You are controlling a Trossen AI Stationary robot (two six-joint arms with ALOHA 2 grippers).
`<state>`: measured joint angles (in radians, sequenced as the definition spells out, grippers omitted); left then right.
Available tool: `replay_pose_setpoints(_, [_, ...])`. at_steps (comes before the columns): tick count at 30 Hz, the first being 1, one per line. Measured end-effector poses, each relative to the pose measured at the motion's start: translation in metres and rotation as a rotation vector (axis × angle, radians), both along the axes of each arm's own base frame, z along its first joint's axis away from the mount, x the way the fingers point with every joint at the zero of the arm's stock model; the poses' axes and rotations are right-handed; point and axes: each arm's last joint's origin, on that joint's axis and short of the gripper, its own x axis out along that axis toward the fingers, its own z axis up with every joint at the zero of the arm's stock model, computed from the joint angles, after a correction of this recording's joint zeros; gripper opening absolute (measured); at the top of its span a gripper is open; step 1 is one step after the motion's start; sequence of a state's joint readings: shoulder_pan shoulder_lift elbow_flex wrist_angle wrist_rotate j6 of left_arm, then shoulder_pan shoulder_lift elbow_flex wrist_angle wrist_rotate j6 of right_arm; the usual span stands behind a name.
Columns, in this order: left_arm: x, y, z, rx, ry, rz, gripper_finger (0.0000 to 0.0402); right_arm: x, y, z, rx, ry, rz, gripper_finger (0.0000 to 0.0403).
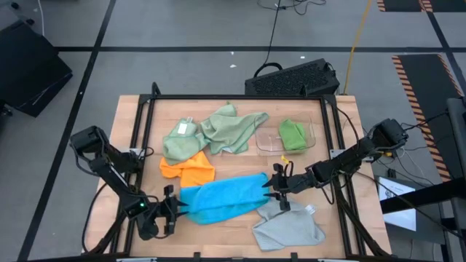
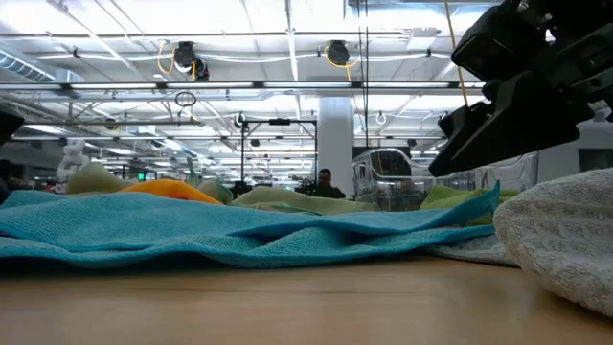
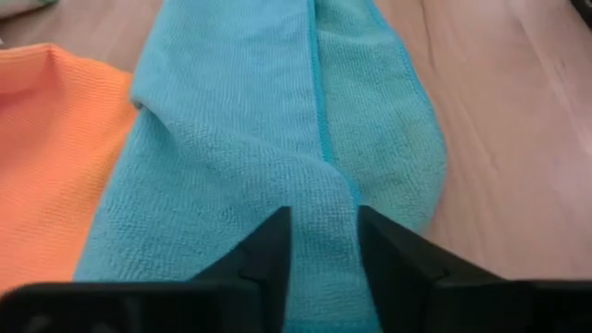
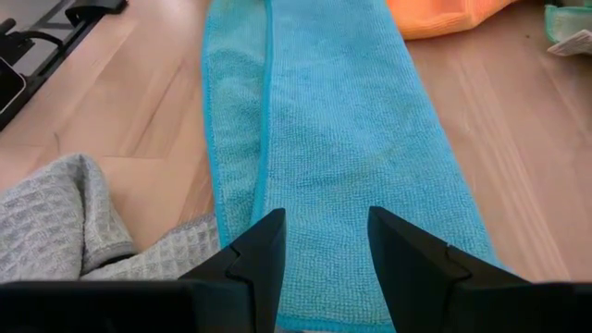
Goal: Fold microfiber towels
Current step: Fold the blue microfiber cloth
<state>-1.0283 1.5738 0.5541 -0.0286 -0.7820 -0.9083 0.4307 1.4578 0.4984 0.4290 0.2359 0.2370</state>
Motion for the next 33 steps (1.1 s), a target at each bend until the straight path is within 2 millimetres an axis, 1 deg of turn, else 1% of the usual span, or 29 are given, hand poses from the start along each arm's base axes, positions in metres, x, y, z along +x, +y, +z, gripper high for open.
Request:
replay_pose_setpoints(5, [0.002, -0.004, 0.002, -0.051, -0.012, -0.013, 0.0027, 0.000, 0.000, 0.000, -0.011, -0.002, 0.007, 0.0146])
replay_pose_setpoints(6, [0.003, -0.005, 0.003, -0.067, -0.023, -0.019, 0.0014, 0.000, 0.000, 0.000, -0.011, -0.002, 0.006, 0.0146])
replay_pose_setpoints(7, [0.004, -0.007, 0.005, -0.085, -0.037, -0.023, 0.0008, 0.000, 0.000, 0.000, -0.010, -0.002, 0.006, 0.0146])
replay_pose_setpoints(13, [0.010, -0.016, 0.015, -0.166, -0.144, -0.031, 0.0003, 0.001, 0.000, 0.001, -0.018, -0.016, -0.016, 0.0146])
replay_pose_setpoints(20, [0.015, -0.013, 0.017, -0.156, -0.176, 0.008, 0.0003, 0.001, -0.001, 0.001, -0.031, -0.022, -0.034, 0.0146])
replay_pose_setpoints(26, [0.019, -0.010, 0.017, -0.153, -0.182, 0.032, 0.0018, 0.001, -0.001, 0.001, -0.035, -0.021, -0.033, 0.0146])
replay_pose_setpoints(29, [0.018, -0.009, 0.017, -0.119, -0.193, 0.040, 0.0046, 0.001, -0.001, 0.001, -0.035, -0.021, -0.033, 0.0146])
replay_pose_setpoints(33, [0.018, -0.008, 0.015, -0.075, -0.185, 0.032, 0.0109, 0.001, -0.001, 0.001, -0.035, -0.020, -0.032, 0.0146])
